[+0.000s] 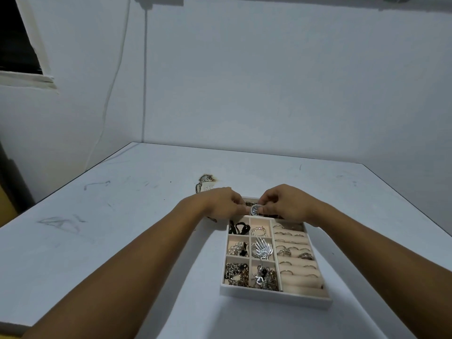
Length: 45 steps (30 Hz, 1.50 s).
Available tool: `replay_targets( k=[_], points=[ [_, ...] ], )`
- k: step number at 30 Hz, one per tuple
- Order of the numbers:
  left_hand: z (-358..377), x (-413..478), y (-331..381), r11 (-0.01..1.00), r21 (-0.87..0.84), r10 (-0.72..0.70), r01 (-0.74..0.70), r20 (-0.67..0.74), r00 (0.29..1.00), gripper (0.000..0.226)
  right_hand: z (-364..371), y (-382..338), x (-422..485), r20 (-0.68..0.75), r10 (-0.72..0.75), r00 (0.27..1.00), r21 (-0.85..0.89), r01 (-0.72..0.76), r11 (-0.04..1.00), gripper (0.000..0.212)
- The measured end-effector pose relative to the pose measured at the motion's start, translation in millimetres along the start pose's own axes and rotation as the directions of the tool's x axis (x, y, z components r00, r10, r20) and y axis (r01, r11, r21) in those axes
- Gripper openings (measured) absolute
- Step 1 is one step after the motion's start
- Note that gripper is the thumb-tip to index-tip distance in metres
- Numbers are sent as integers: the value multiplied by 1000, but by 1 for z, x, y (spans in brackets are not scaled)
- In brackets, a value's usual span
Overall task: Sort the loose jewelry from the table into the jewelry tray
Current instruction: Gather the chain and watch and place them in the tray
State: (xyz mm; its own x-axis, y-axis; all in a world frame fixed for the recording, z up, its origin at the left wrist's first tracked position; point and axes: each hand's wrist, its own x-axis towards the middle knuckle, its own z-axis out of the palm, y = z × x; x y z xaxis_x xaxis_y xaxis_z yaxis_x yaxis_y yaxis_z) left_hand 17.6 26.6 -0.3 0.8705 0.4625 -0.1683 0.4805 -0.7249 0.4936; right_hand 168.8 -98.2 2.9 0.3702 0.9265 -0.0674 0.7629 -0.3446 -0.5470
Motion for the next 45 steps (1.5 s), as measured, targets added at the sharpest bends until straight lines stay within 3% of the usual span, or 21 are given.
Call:
replay_targets(
  k=[9,16,24,28,34,45],
  points=[
    [1,7,-7,1000,20,-7,8,-82,997,14,2,-8,1,-23,-17,1000,-238,11,971,22],
    [-21,12,-13,993,113,-21,27,-49,999,25,-5,-10,-5,7,-2,1000,-333,4,943,24],
    [-26,7,-3,988,142,64,-54,-71,995,22,-5,-8,-3,-14,8,1000,-320,-12,947,21],
    [-15,15,-2,984,173,53,-46,-33,998,16,-4,-8,-3,-18,16,1000,-320,-21,947,19],
    [-8,13,-2,998,68,1,-1,-4,1000,29,-6,-6,-4,-31,18,999,-326,-27,945,16],
    [-5,11,2,999,10,-45,45,0,999,22,-5,-5,-7,-48,23,999,-306,-36,952,15]
  ],
)
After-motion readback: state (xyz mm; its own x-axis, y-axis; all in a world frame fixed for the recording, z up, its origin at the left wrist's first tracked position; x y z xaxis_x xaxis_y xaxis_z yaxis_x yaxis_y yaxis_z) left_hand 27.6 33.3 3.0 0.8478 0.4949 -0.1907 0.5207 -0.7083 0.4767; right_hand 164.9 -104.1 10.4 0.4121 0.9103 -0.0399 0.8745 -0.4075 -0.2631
